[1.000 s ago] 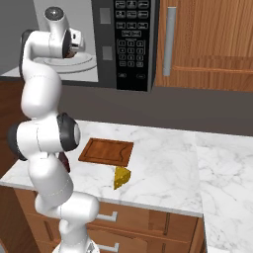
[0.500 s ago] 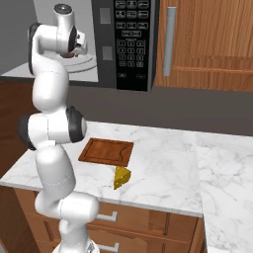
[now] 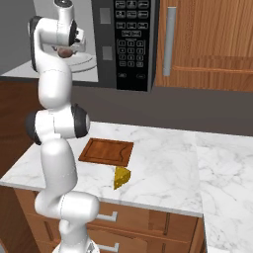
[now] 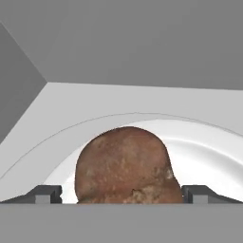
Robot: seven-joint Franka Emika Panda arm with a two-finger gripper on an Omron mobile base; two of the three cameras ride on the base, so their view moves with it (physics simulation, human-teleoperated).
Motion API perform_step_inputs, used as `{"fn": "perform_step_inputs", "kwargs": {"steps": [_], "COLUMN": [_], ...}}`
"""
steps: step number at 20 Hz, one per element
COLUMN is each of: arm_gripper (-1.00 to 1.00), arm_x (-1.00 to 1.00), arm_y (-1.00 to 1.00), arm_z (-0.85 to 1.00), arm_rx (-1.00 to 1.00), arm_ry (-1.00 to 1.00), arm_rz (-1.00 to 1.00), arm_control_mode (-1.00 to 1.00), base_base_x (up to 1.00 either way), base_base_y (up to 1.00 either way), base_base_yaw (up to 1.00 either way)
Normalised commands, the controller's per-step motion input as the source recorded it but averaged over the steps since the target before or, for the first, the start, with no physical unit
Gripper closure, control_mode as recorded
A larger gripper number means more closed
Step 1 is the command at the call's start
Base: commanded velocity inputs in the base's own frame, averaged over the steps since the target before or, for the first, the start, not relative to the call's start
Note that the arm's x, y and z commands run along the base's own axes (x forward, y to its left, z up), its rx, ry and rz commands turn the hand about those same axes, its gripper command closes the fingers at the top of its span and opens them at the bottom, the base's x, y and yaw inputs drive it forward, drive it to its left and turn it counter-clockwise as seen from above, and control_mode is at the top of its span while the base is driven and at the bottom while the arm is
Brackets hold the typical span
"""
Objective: Retrieve the reheated potato from the microwave, then place the potato, cheese, and condiment on the cutting board.
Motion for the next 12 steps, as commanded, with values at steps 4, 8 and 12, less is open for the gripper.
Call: {"fn": "perform_step_inputs", "kwargs": {"steps": [4, 8, 12], "arm_gripper": [-1.0, -1.0, -1.0], "arm_x": [0.03, 0.04, 0.01], "arm_y": [0.08, 0.05, 0.06], "arm_z": [0.0, -0.02, -0.08], "arm_rx": [0.0, 0.0, 0.0], "arm_ry": [0.0, 0.0, 0.0], "arm_rz": [0.04, 0.03, 0.04], "arm_control_mode": [-1.0, -1.0, -1.0], "base_base_x": [0.0, 0.0, 0.0], "base_base_y": [0.0, 0.0, 0.0], "base_base_yaw": [0.0, 0.0, 0.0]}}
